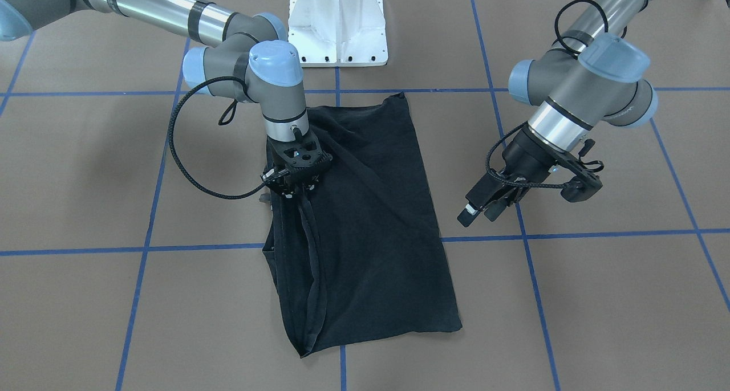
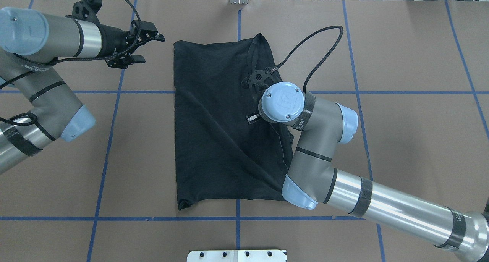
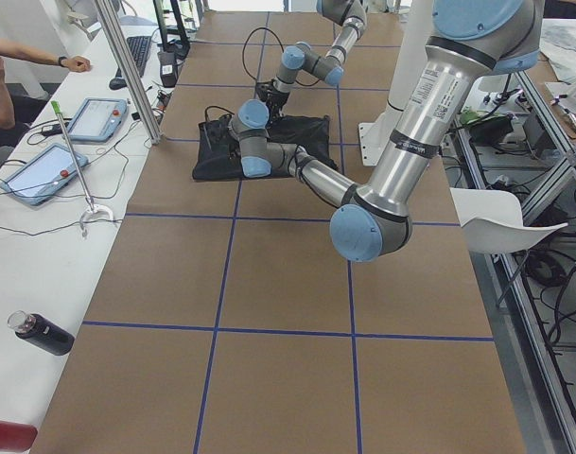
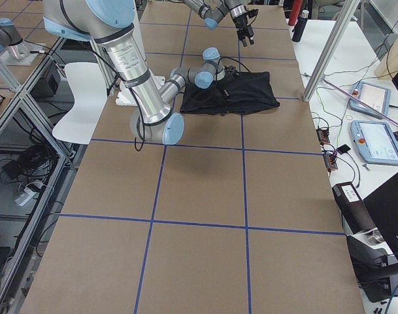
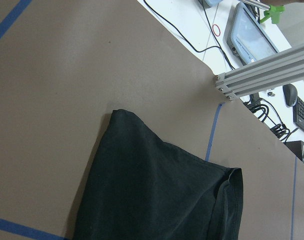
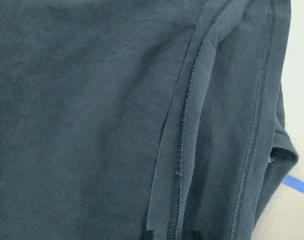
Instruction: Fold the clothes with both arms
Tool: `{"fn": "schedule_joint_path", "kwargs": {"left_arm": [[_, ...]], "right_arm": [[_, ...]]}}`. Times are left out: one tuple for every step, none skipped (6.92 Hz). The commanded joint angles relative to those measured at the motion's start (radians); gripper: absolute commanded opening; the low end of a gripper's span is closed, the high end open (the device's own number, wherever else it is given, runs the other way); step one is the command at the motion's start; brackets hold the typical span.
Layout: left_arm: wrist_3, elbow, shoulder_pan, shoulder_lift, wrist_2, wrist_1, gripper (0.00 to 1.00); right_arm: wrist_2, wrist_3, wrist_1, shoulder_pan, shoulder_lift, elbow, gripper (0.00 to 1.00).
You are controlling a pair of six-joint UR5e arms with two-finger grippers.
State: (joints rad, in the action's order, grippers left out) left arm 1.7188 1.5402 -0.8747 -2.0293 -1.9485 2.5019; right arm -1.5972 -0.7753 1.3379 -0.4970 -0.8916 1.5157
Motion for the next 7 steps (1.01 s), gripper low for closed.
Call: {"fn": "schedule_joint_path", "kwargs": {"left_arm": [[0.002,0.000,0.000,0.000,0.000,0.000,1.00],[0.002,0.000,0.000,0.001,-0.001,0.000,1.00],[0.011,0.000,0.002,0.000,0.000,0.000,1.00],[0.018,0.000,0.009,0.000,0.000,0.000,1.00],[0.022,0.000,0.017,-0.002,0.000,0.000,1.00],[0.022,0.001,0.020,0.000,-0.001,0.000,1.00],[0.022,0.001,0.020,-0.002,0.000,0.000,1.00]], "right_arm": [[-0.009,-0.001,0.000,0.002,0.000,0.003,0.36],[-0.009,-0.001,0.000,0.003,-0.003,0.003,0.36],[-0.009,-0.001,0.000,0.005,-0.004,0.001,0.36],[-0.009,-0.001,0.000,0.009,-0.006,0.001,0.36],[-0.009,-0.001,0.000,0.011,-0.007,0.001,0.36],[-0.009,-0.001,0.000,0.012,-0.007,0.001,0.36],[-0.009,-0.001,0.000,0.012,-0.010,0.001,0.24]]}}
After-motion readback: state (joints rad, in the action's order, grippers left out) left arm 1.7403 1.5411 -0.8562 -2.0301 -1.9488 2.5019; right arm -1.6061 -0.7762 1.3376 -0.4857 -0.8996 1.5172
